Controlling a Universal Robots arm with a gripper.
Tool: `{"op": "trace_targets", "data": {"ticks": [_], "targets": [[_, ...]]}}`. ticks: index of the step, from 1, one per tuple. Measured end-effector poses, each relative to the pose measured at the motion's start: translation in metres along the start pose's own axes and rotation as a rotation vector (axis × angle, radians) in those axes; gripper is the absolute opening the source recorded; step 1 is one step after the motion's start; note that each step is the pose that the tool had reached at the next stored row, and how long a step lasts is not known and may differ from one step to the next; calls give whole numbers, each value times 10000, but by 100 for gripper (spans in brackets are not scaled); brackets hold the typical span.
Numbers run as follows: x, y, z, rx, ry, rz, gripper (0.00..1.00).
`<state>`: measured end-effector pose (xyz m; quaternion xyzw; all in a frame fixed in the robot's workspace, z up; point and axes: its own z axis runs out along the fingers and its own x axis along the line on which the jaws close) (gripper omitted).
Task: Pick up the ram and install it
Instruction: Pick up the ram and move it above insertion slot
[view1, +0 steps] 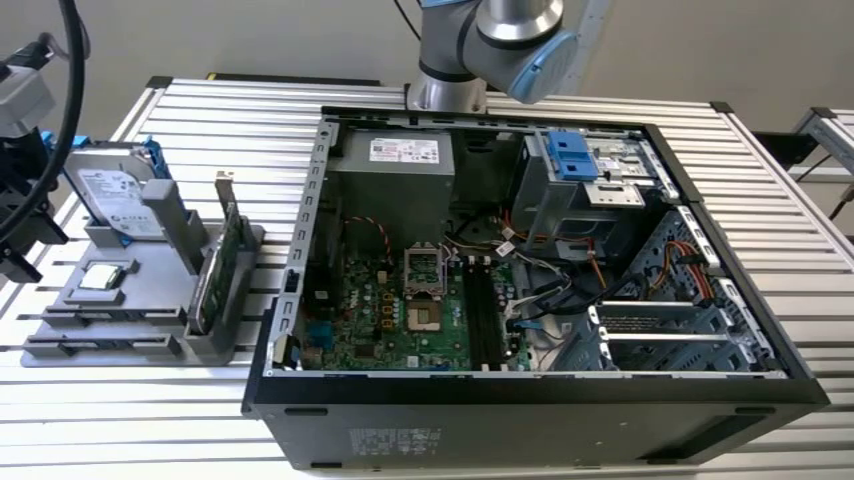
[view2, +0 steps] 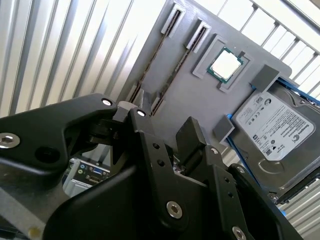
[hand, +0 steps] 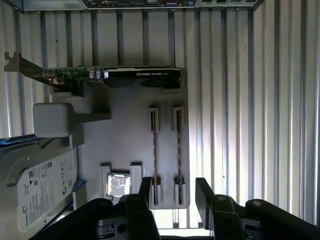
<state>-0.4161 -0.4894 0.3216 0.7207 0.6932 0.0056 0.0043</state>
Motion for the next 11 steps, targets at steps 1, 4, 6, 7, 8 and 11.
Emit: {"op": "trace_targets", "data": {"ticks": [1,4,6,7,8,11], "targets": [[0,0,2,0,0,0,100],[0,0,8,-1,0,0,100],[0,0,12,0,-1,0,100],[0,0,14,1,-3,0,100],[0,0,17,1,-3,0,100],[0,0,25,0,-3,0,100]]}}
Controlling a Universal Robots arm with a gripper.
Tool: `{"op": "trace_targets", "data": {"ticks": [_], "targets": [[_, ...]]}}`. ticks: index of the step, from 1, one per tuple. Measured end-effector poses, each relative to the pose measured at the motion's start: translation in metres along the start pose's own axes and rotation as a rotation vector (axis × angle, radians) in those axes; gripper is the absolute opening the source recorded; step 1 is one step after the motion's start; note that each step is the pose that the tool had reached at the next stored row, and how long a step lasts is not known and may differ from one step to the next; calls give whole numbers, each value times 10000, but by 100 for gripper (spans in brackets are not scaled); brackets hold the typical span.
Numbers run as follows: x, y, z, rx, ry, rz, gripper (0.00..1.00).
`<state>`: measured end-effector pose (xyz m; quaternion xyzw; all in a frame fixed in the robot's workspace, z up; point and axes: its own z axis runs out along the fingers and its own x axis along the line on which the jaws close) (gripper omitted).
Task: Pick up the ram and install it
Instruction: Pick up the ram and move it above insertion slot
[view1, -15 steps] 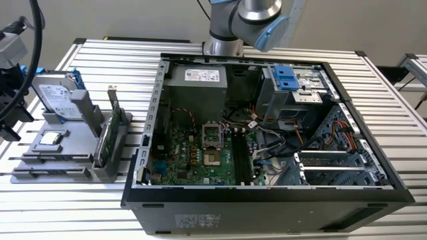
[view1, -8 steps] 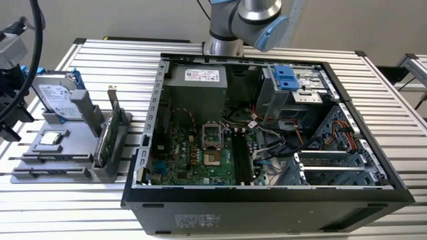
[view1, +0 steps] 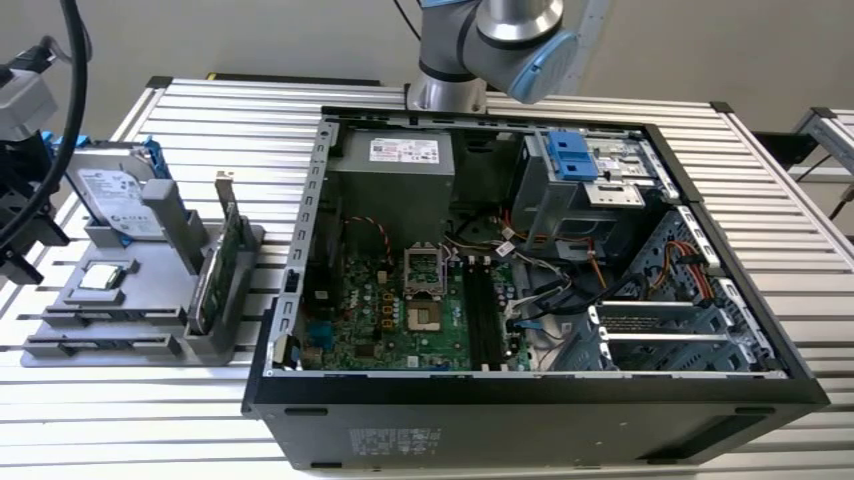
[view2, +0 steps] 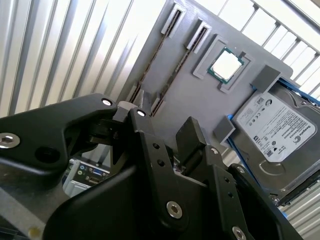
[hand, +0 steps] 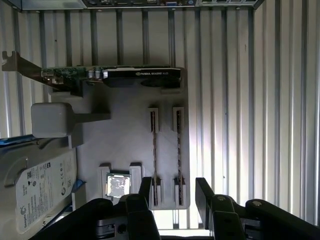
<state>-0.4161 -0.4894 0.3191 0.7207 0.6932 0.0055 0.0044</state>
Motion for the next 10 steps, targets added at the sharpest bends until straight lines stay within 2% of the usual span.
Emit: {"op": "trace_targets", "data": {"ticks": [10], "targets": [[0,0,21,0,0,0,100]]}}
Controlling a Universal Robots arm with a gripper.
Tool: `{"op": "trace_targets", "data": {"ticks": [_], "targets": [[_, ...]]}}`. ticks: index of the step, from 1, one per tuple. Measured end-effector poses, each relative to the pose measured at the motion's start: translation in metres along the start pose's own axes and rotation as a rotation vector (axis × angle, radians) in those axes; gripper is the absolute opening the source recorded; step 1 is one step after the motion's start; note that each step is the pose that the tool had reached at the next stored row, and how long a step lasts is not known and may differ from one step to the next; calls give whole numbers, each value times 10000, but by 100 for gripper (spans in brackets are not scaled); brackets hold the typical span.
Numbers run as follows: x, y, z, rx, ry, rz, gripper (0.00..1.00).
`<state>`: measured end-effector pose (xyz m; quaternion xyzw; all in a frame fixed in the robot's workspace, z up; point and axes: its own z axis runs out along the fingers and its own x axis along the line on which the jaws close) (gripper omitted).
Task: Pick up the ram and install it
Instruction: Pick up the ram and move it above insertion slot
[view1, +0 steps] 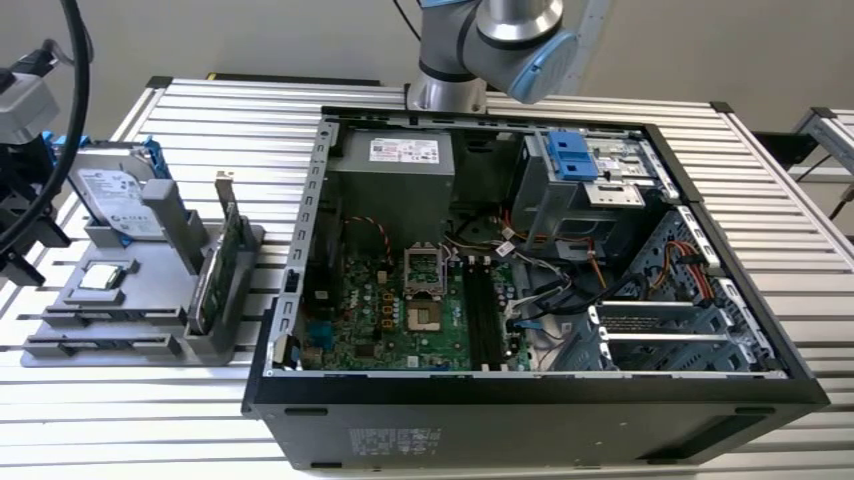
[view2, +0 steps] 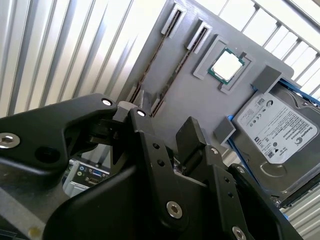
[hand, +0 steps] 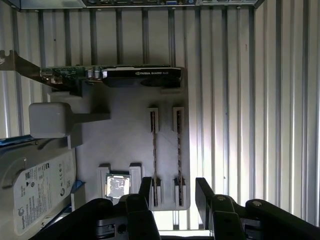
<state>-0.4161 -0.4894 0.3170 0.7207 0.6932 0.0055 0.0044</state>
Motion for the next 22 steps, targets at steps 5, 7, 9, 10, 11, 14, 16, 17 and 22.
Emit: {"op": "trace_targets", "data": {"ticks": [5,7,9,10,11,14,16,17,22], "targets": [[0,0,8,-1,1,0,100],[0,0,13,0,-2,0,100],[0,0,19,0,-4,0,100],[0,0,22,0,-5,0,100],[0,0,26,0,-4,0,100],[0,-1,45,-2,-3,0,100],[0,-1,65,-2,-4,0,100],[0,-1,74,-1,-4,0,100],[0,-1,105,0,-5,0,100]]}}
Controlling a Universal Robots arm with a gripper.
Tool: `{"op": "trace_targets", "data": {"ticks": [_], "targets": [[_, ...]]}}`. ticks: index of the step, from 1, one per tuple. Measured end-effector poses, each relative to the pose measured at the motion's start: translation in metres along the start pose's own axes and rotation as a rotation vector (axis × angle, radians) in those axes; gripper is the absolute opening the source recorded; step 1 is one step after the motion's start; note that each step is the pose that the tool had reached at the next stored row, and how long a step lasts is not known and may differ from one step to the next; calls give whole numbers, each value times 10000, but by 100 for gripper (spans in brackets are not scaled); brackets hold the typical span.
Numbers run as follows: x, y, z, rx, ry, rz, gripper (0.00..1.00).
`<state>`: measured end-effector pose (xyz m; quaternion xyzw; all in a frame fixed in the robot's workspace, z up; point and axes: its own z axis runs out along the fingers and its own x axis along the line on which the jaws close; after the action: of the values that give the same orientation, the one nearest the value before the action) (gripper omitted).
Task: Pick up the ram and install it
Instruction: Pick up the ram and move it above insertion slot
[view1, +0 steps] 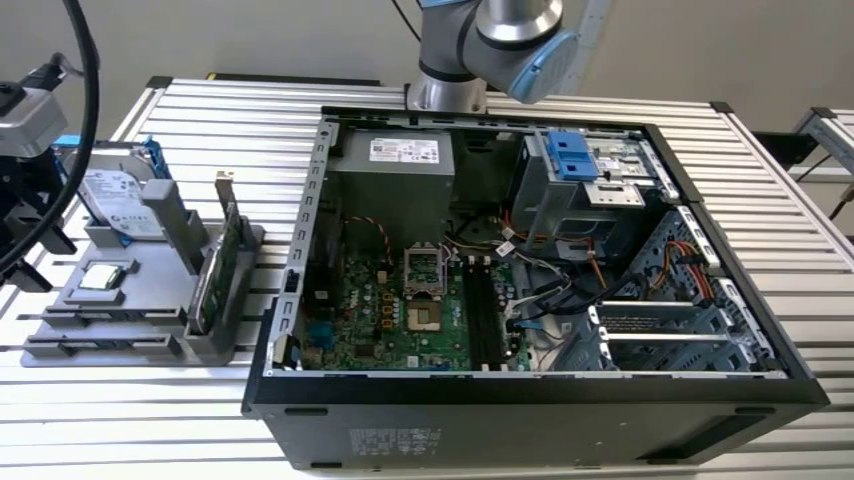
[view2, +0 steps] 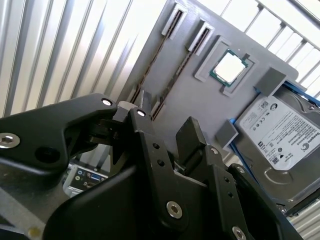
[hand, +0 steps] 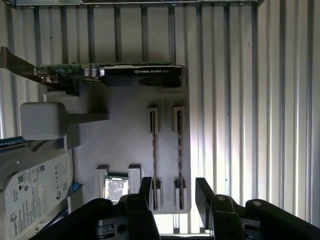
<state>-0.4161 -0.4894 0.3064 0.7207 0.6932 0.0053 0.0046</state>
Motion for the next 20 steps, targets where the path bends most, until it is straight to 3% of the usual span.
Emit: {"op": "trace_targets", "data": {"ticks": [20], "targets": [[0,-1,53,-1,1,0,100]]}}
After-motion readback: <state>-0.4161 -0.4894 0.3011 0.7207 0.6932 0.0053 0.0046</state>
